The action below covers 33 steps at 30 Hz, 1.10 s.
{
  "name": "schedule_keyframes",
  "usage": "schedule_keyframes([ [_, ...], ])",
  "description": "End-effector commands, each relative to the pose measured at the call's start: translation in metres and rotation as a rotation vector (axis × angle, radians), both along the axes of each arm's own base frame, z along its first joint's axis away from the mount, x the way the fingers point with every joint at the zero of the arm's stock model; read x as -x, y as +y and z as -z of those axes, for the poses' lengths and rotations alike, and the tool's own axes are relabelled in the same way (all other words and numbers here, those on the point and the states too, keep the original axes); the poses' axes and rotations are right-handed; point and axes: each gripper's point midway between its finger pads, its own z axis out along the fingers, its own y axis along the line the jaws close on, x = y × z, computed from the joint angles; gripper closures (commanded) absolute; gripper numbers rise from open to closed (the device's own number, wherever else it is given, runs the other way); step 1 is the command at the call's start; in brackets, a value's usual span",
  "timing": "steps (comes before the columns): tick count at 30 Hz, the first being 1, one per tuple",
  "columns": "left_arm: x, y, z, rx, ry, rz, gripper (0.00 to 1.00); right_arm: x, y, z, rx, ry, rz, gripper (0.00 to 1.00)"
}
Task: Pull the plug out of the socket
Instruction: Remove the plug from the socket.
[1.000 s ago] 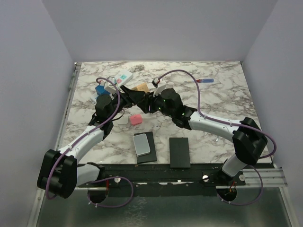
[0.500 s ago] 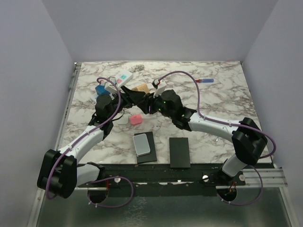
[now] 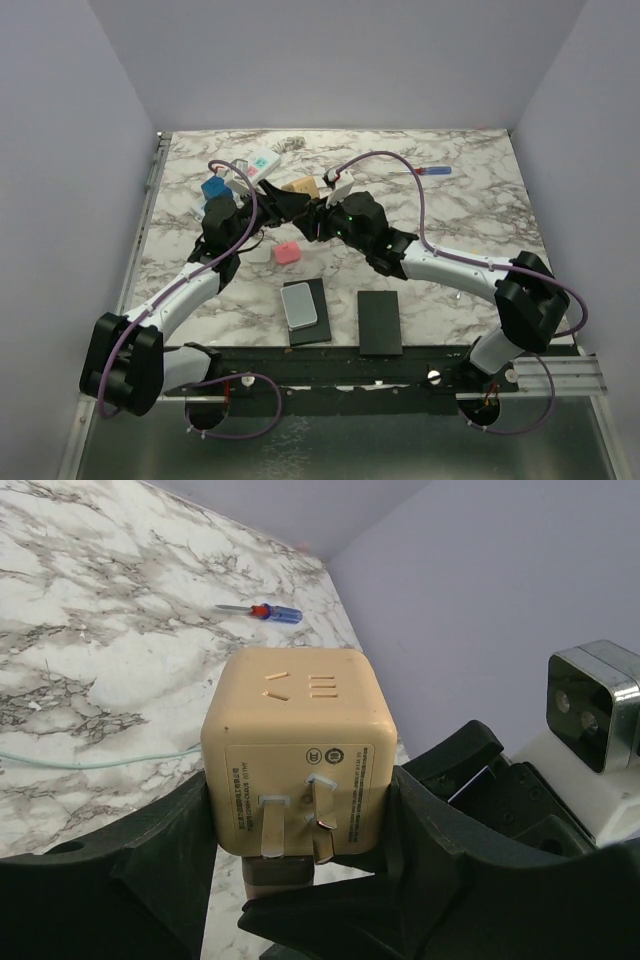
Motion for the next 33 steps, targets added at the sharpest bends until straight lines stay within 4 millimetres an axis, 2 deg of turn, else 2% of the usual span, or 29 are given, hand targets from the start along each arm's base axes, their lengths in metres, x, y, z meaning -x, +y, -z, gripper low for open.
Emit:
schedule_keyframes([
  [1, 0.0, -0.004, -0.033, 0.025, -0.104, 0.035, 1.0, -0.013, -0.018, 0.004, 0.051, -0.027, 0.094, 0.99],
  [7, 0.0, -0.003, -0.032, 0.026, -0.102, 0.024, 1.0, -0.015, -0.019, 0.004, 0.049, -0.009, 0.116, 0.99],
  [23, -0.002, 0.002, -0.031, 0.024, -0.1, -0.001, 1.0, -0.005, 0.012, 0.0, -0.037, 0.082, 0.1, 0.99],
  [29, -0.002, 0.004, -0.031, 0.024, -0.102, -0.005, 1.0, -0.007, 0.009, 0.0, -0.031, 0.092, 0.133, 0.99],
  [33, -0.004, 0.007, -0.036, 0.022, -0.117, -0.01, 1.0, -0.009, -0.002, 0.002, -0.02, 0.082, 0.174, 0.99],
])
